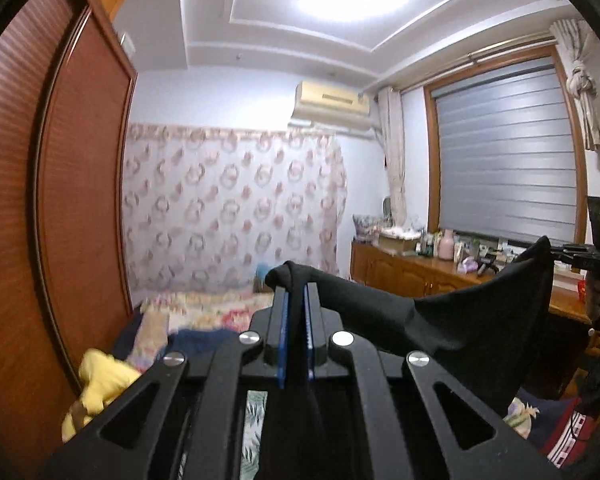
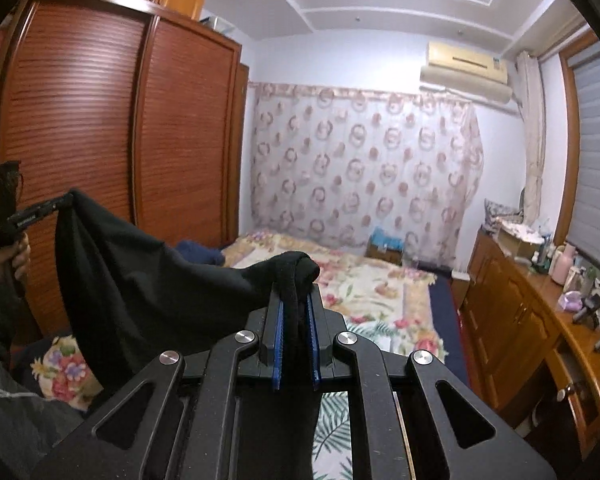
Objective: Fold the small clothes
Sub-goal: 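Lift the held hem up with both grippers toward the collar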
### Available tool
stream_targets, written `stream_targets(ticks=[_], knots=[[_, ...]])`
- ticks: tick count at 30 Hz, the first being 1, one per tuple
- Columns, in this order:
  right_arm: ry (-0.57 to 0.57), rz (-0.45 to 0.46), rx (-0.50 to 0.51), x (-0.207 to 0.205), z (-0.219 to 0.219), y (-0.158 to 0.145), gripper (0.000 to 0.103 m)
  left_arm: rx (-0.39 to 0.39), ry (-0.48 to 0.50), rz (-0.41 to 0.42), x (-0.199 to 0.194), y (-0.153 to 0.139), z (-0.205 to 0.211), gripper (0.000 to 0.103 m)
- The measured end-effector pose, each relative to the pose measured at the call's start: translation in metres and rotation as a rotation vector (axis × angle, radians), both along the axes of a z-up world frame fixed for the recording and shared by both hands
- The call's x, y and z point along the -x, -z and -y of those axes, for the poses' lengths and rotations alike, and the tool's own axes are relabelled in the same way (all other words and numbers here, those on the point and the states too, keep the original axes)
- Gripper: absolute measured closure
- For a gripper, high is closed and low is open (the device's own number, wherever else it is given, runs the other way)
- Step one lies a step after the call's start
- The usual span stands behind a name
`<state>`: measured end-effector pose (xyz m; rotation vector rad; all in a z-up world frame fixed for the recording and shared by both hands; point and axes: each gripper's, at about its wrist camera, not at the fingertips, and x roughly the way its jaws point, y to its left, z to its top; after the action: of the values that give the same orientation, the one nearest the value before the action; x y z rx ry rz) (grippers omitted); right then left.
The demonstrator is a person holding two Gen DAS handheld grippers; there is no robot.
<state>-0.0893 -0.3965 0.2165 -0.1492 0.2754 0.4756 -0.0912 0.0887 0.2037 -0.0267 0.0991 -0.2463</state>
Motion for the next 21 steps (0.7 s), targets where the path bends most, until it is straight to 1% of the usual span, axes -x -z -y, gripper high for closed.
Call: stream_targets(ticks=[4, 8, 11, 13, 15, 17, 18, 19, 20, 21], knots=[[0.022, 0.034, -0.017, 0.007, 0.009, -0.024, 0.096, 0.005, 0.019, 0.063, -0.001, -0.031, -0.005, 0.1], [0.051, 0.095, -0.004, 0.018, 0.015, -0.054, 0.096, -0.004, 0.018, 0.115, 0.002, -0.055, -0.009, 0.1], [0.081, 0.126, 0.022, 0.018, 0.017, -0.067, 0.096, -0.007, 0.026, 0.13, -0.005, -0.067, -0.01, 0.1], [0.105, 0.131, 0.042, 0.008, 0.019, -0.073, 0.096, -0.015, 0.022, 0.123, -0.019, -0.071, -0.009, 0.1], [0.122, 0.111, 0.057, -0.01, 0.021, -0.072, 0.096, -0.024, 0.016, 0.104, -0.039, -0.073, -0.004, 0.1], [0.145, 0.091, 0.097, -0.033, 0.019, -0.064, 0.096, -0.025, 0.018, 0.062, -0.071, -0.064, -0.003, 0.1], [0.161, 0.075, 0.119, -0.049, 0.02, -0.057, 0.096, -0.027, 0.017, 0.048, -0.08, -0.061, 0.002, 0.1], [0.172, 0.051, 0.133, -0.067, 0.02, -0.047, 0.096, -0.034, 0.011, 0.017, -0.103, -0.049, 0.003, 0.1], [0.176, 0.03, 0.136, -0.081, 0.022, -0.038, 0.096, -0.036, 0.011, 0.002, -0.114, -0.045, 0.009, 0.1], [0.18, 0.001, 0.141, -0.1, 0.023, -0.023, 0.096, -0.039, 0.014, -0.022, -0.132, -0.033, 0.012, 0.1]])
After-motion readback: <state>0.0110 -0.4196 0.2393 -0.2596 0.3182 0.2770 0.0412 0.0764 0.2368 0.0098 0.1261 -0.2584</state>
